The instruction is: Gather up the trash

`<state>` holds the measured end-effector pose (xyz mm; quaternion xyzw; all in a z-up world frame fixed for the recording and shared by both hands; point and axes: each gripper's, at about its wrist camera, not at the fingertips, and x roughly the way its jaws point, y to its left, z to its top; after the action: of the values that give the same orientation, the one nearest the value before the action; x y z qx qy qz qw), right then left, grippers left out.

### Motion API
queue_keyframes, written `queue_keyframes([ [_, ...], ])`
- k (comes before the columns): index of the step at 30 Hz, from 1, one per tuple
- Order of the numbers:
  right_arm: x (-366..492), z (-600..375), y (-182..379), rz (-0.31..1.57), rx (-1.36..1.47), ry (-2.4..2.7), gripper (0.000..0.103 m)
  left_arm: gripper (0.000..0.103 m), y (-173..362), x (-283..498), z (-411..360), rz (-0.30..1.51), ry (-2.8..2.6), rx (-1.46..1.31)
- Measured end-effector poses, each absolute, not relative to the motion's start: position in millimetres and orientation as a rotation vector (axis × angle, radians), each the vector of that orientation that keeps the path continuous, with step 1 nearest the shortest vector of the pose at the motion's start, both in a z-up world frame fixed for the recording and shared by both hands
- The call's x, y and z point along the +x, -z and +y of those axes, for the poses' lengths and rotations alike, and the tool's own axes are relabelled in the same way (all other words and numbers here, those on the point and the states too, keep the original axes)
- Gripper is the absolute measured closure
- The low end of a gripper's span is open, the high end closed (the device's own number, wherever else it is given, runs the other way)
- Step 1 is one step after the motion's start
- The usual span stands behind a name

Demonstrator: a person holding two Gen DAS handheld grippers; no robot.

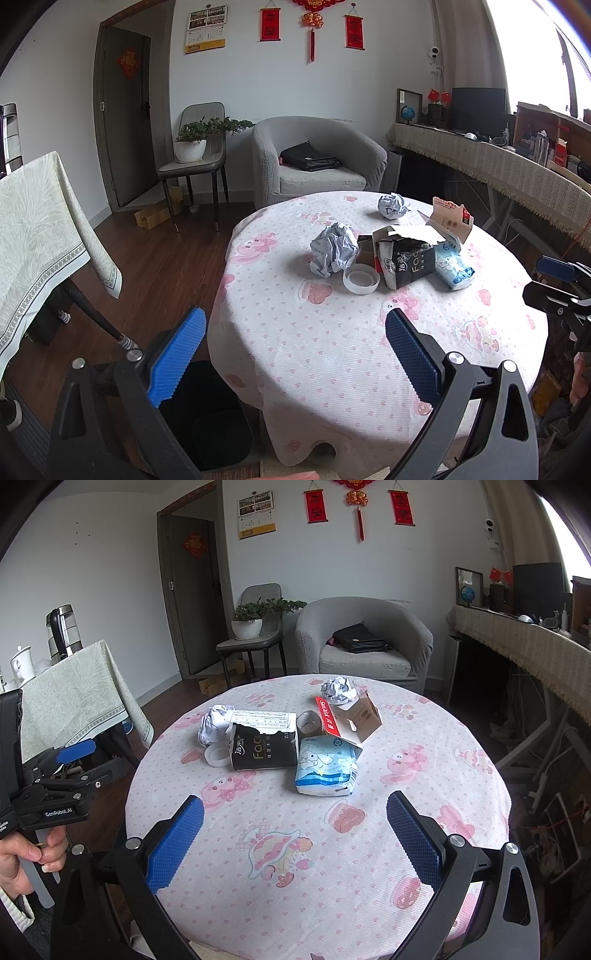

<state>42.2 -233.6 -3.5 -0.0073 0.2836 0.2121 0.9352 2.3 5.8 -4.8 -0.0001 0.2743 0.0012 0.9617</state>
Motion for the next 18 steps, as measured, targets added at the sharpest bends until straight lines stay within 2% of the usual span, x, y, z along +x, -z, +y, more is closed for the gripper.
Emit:
queue_keyframes([
  [18, 42.5, -231.2, 4.2, 0.581, -0.014, -0.433, 0.003, 0.003, 7.0, 5.8, 5.5, 0.562, -0.004, -0.004],
])
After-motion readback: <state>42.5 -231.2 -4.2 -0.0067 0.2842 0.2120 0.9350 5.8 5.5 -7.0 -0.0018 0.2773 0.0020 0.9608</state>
